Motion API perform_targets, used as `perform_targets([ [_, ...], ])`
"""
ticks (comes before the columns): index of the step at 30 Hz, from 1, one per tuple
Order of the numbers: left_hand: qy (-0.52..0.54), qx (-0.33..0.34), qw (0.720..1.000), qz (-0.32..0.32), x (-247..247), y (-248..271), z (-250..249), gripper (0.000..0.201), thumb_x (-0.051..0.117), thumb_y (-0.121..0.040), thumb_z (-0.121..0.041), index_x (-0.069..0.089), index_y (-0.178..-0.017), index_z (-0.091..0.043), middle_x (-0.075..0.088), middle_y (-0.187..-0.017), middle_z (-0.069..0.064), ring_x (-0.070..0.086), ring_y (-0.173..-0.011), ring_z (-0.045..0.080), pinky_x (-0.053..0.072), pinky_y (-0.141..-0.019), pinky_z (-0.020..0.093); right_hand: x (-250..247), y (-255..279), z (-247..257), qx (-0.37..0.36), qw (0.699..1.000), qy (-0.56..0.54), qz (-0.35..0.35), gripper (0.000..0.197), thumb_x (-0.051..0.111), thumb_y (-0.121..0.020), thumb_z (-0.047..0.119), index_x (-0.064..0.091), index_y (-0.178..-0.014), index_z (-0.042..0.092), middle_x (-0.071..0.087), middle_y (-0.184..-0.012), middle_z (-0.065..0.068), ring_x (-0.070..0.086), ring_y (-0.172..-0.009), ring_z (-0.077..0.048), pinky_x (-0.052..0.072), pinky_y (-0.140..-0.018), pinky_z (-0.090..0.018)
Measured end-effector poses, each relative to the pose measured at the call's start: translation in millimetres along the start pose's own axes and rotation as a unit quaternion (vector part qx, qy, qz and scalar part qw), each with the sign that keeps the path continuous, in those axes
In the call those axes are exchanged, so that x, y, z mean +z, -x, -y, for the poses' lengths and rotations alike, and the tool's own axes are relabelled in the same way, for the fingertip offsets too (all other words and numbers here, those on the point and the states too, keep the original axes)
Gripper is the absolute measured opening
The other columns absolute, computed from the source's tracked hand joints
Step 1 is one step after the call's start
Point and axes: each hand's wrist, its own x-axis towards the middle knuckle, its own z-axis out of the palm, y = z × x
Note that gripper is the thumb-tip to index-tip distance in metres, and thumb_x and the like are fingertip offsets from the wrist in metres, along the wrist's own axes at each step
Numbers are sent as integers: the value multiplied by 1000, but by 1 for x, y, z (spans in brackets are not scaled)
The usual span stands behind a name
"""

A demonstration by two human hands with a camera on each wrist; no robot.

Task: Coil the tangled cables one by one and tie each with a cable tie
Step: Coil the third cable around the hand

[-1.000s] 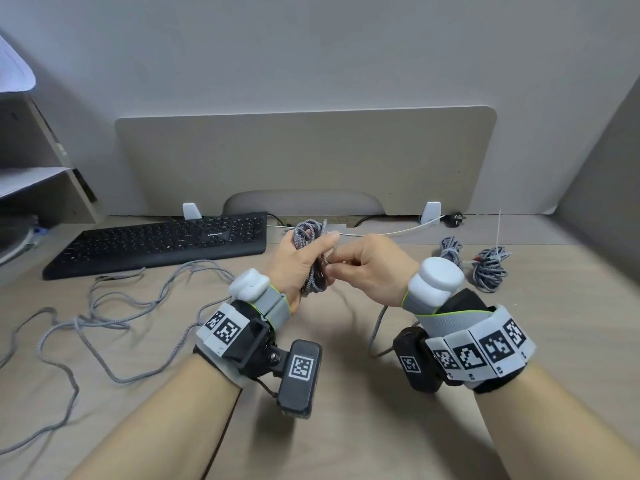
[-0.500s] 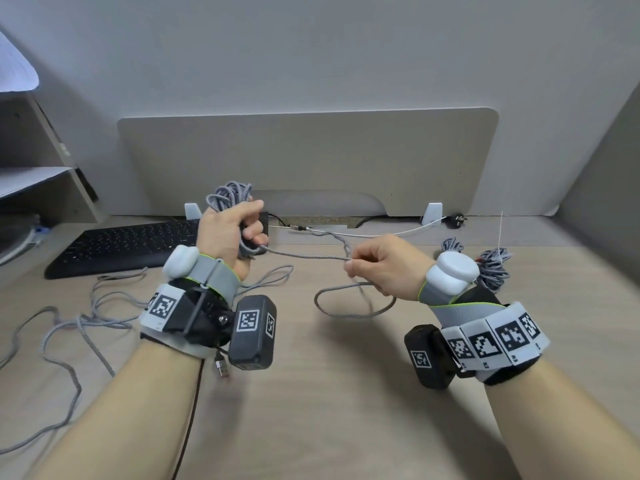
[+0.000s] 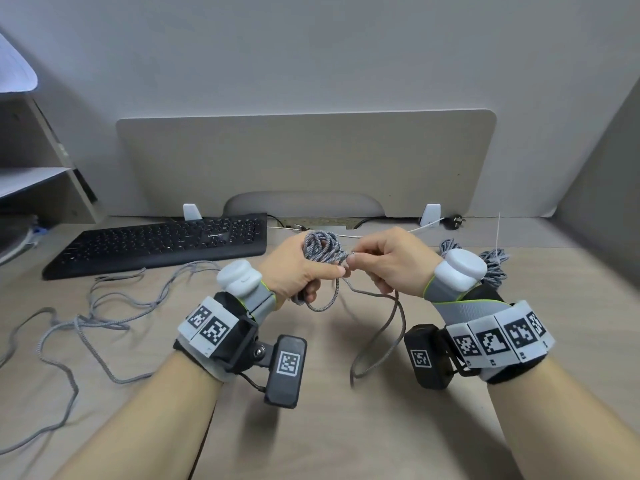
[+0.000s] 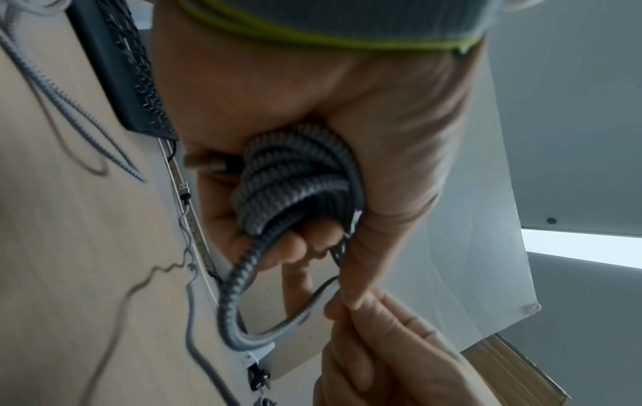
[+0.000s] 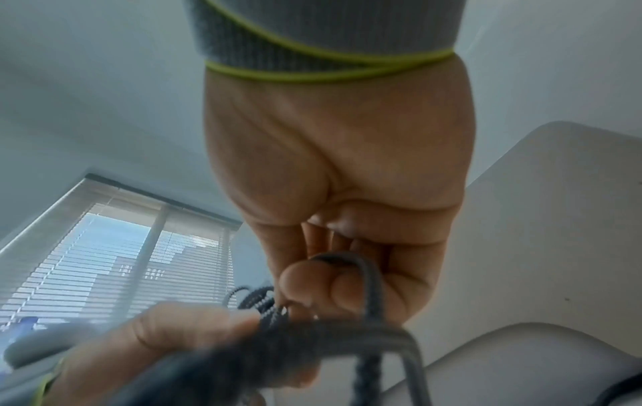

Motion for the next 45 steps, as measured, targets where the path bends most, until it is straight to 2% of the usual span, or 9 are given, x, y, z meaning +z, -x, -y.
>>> perform_targets([
  [3,14,2,1000,13,2,2,1,44,76,-69,-17,56,-100,7,74,-87,16,38,-39,15,33,-52,30,0,-1,0,11,1000,-27,-8,22,57,-95,16,64,-77,5,48,-49,0,47,-42,-20,39,-47,-28],
  [9,40,32,999,-3,5,-2,4,32,76,-71,-14,58,-93,1,52,-61,1,42,-47,18,40,-41,24,3,0,3,12,996,-89,6,23,56,-97,14,62,-76,7,46,-51,0,43,-38,-16,34,-41,-22],
  [16,115,41,983,-134,-21,-10,6,20,64,-86,9,53,-82,-8,53,-59,1,50,-48,17,53,-49,28,4,-3,-1,19,991,-132,20,17,56,-97,11,62,-84,2,41,-48,7,39,-42,-19,34,-49,-29],
  [21,236,38,949,-208,-40,-14,6,36,57,-90,4,39,-67,-17,31,-49,-2,34,-37,12,39,-41,24,2,-2,-5,17,998,-55,18,19,55,-96,12,60,-89,-4,55,-50,-4,51,-49,-25,40,-51,-27],
  [26,243,33,956,-161,-22,-13,10,33,69,-89,-16,43,-70,-20,33,-52,-3,35,-39,11,40,-42,24,2,-4,-3,-12,998,-57,-7,16,55,-96,16,65,-88,6,53,-52,-5,50,-49,-22,42,-57,-34],
  [33,212,32,972,-95,15,-13,11,50,78,-72,-56,44,-79,-20,44,-62,3,47,-49,19,47,-58,34,12,-1,5,-45,999,6,9,26,60,-94,16,61,-74,0,38,-56,0,32,-46,-10,30,-46,-20],
  [38,173,37,974,-142,14,-13,12,69,86,-52,-40,46,-101,-11,56,-63,4,52,-57,24,43,-54,33,24,-4,5,-62,996,64,20,28,63,-92,15,56,-65,12,34,-53,5,32,-47,-9,24,-48,-20],
  [42,161,47,963,-212,8,-13,10,39,74,-61,-21,47,-89,-13,54,-48,-1,49,-41,20,34,-50,29,24,-3,5,-50,997,58,19,24,60,-94,19,61,-73,7,31,-53,4,28,-48,-9,25,-49,-23],
  [45,165,54,953,-248,-2,-15,9,33,66,-63,-16,51,-90,-5,56,-55,9,52,-40,23,33,-47,27,20,-4,3,-23,998,54,23,12,60,-92,15,70,-87,13,46,-56,3,46,-54,-15,40,-56,-30],
])
